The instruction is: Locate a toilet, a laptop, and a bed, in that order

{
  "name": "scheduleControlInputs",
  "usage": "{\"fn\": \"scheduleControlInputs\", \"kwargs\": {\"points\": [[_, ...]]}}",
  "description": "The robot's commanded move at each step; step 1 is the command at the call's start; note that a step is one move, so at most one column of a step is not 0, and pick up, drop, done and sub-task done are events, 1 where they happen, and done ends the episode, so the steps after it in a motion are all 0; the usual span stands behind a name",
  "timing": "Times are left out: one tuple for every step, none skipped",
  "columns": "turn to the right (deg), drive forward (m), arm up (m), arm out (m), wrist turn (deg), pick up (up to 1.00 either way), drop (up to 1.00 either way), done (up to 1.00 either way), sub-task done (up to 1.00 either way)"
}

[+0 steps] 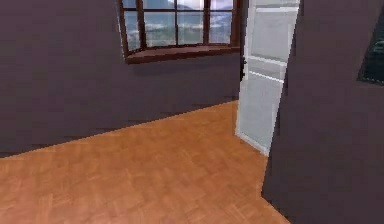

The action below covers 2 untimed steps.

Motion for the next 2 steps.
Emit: {"fn": "scheduleControlInputs", "kwargs": {"points": [[0.0,1.00,0.00,0.00,0.0,0.00,0.00,0.00,0.00],[-6.0,0.00,0.00,0.00,0.0,0.00,0.00,0.00,0.00]]}}
